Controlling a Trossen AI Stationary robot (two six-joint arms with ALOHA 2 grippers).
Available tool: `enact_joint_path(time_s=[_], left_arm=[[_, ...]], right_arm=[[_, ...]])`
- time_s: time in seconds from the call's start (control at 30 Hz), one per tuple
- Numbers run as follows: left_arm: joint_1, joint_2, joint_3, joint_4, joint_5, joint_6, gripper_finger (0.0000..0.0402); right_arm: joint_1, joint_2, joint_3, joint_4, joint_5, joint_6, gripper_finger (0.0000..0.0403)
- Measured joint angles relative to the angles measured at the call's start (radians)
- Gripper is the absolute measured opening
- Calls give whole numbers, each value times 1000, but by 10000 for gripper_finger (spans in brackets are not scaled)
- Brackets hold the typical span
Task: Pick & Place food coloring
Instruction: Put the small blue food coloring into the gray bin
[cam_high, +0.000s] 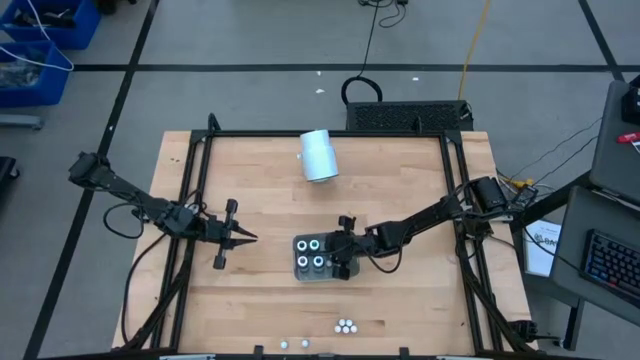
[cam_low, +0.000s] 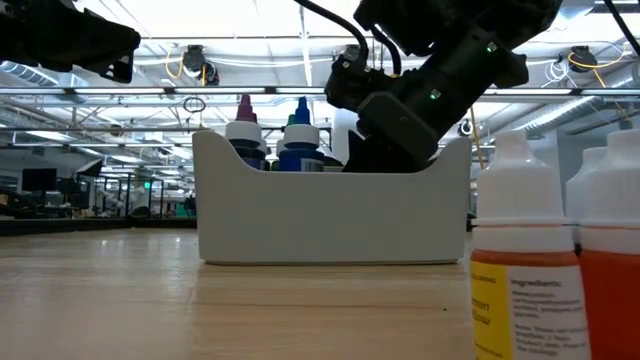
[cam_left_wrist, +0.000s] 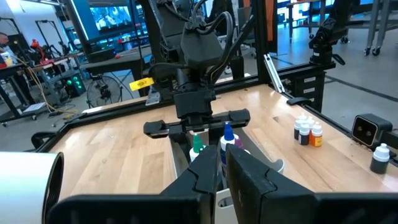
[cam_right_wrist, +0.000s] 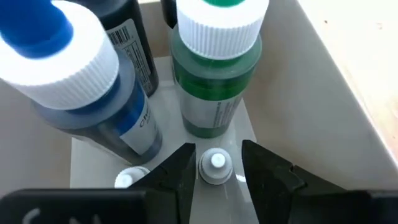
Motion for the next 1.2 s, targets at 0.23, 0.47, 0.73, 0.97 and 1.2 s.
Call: enact_joint_path(time_s=[0.23,0.47,0.73,0.97,1.2], left_arm=[[0,0,0,0,0,0,42],[0,0,1,1,0,0,42],[0,0,2,0,0,0,42],[0,0,2,-7,0,0,42],[0,0,2,-19,0,0,42]], right_arm=[[-2,-14,-2,-3,2,-19,125],[-2,-93,-2,-8,2,-30,125],[8,-220,-2,-141,4,-31,125],[63,-440,-115,-79,-1,-251,84],[66,-804,-516,269,-126,-219,6]])
